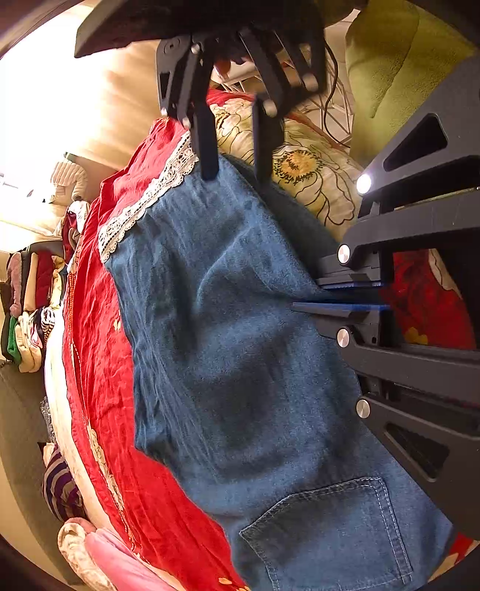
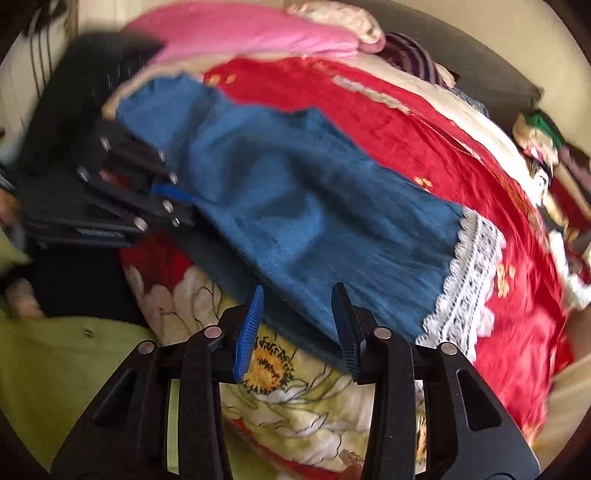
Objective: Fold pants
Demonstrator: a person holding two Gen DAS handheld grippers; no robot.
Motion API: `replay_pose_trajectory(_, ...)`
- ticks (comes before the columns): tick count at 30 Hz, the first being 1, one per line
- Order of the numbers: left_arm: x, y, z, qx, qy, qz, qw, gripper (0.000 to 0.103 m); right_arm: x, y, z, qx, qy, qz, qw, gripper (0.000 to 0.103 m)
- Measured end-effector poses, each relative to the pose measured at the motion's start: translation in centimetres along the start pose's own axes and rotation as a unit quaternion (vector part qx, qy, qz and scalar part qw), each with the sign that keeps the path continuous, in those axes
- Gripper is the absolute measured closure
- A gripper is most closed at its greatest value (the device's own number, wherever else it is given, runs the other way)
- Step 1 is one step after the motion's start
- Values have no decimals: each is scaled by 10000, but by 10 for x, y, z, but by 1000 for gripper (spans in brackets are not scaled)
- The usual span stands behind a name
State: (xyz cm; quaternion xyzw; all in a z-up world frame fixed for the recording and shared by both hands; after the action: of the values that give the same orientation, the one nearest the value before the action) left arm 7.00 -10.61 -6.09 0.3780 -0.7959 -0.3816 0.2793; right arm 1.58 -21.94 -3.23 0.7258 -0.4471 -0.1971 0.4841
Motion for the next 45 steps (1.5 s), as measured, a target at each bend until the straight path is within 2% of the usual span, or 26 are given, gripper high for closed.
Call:
replay_pose_trajectory(1, 0, 1, 0, -5, -14, -2, 10000, 98, -2, -6, -1, -71, 56, -79, 9999, 103)
replay_pose_trajectory(4, 3, 3, 4, -87, -86, 14, 9999, 95, -2, -13, 6, -363, 137, -347, 9986, 103)
replay_pose_trajectory(9, 5, 1, 13, -243, -127, 46, 9996, 95, 1, -21, 17, -471, -60, -627, 9969, 103)
replay_pose_trajectory(11, 3, 6, 14, -237, -75, 114, 9996, 91, 1, -22, 18, -504, -127, -701, 9962, 103)
replay_pose_trajectory(12, 2, 10, 15, -214, -51, 139, 9997, 82, 6, -19, 17, -504, -210, -793, 9954, 102)
replay_pose_trajectory(13, 0, 15, 17, -165, -31, 164, 9997, 73, 11, -14, 16, -449, -295, -840, 9950, 98)
replay_pose_trajectory(14, -2, 22, 18, -106, -9, 169, 9998, 70, 15, -9, 15, -346, -381, -848, 9951, 95)
replay_pose_trajectory(16, -11, 41, 21, 107, 111, 55, 9999, 68, 35, 6, 13, -52, -720, -798, 9942, 83)
replay_pose_trajectory(18, -29, 63, 22, 399, 402, -107, 9983, 67, 58, 12, 12, 144, -1165, -651, 9909, 76)
replay_pose_trajectory(19, -42, 74, 24, 539, 625, -238, 9963, 64, 68, 13, 13, 179, -1365, -573, 9888, 73)
replay_pose_trajectory(20, -59, 85, 26, 687, 928, -447, 9923, 53, 79, 12, 15, 181, -1574, -480, 9862, 73)
replay_pose_trajectory(21, -73, 93, 29, 794, 1177, -639, 9878, 30, 89, 10, 16, 142, -1796, -374, 9829, 72)
replay_pose_trajectory(23, -103, 107, 37, 939, 1706, -1151, 9741, 27, 102, 5, 20, 75, -2020, -204, 9792, 71)
replay_pose_trajectory(25, -135, 119, 50, 1029, 2328, -1639, 9531, 24, 115, 0, 27, 9, -2227, -142, 9748, 68)
replay_pose_trajectory(26, -146, 122, 55, 1065, 2590, -1750, 9439, 22, 118, 0, 30, -3, -2280, -127, 9736, 67)
replay_pose_trajectory(28, -161, 125, 62, 1136, 2913, -1865, 9314, 16, 121, -3, 37, -42, -2314, -99, 9728, 66)
replay_pose_trajectory(30, -173, 121, 66, 1049, 3094, -2147, 9204, 14, 122, -7, 39, -118, -2312, -92, 9728, 64)
replay_pose_trajectory(32, -181, 114, 65, 990, 3191, -2159, 9175, 17, 123, -12, 40, -207, -2349, -106, 9717, 62)
replay_pose_trajectory(33, -185, 111, 65, 1048, 3266, -2019, 9174, 34, 123, -16, 42, -290, -2359, -106, 9713, 62)
replay_pose_trajectory(34, -188, 108, 65, 1077, 3329, -1934, 9166, 59, 122, -17, 44, -344, -2364, -102, 9710, 62)
replay_pose_trajectory(37, -192, 119, 64, 1270, 3322, -1931, 9145, 63, 121, -21, 47, -441, -2338, -94, 9712, 62)
replay_pose_trajectory(39, -197, 128, 65, 1348, 3293, -2097, 9107, 64, 120, -22, 47, -484, -2292, -85, 9721, 61)
replay_pose_trajectory(45, -209, 114, 77, 1095, 3385, -2199, 9083, 60, 114, -28, 47, -558, -2269, -90, 9723, 55)
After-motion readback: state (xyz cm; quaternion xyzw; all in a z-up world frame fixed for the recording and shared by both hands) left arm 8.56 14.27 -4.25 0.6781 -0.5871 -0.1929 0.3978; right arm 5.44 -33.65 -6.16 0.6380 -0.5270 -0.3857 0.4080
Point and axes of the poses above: each gripper's, at about its wrist camera, not at the fingertips, and y roughly against the way its jaws point, x to its right, z to its underside, the point moved 2 cm from there along -y, roughly the way its jaws point, and after that the axes turned 2 degrees about -x, right-handed, at the moved point
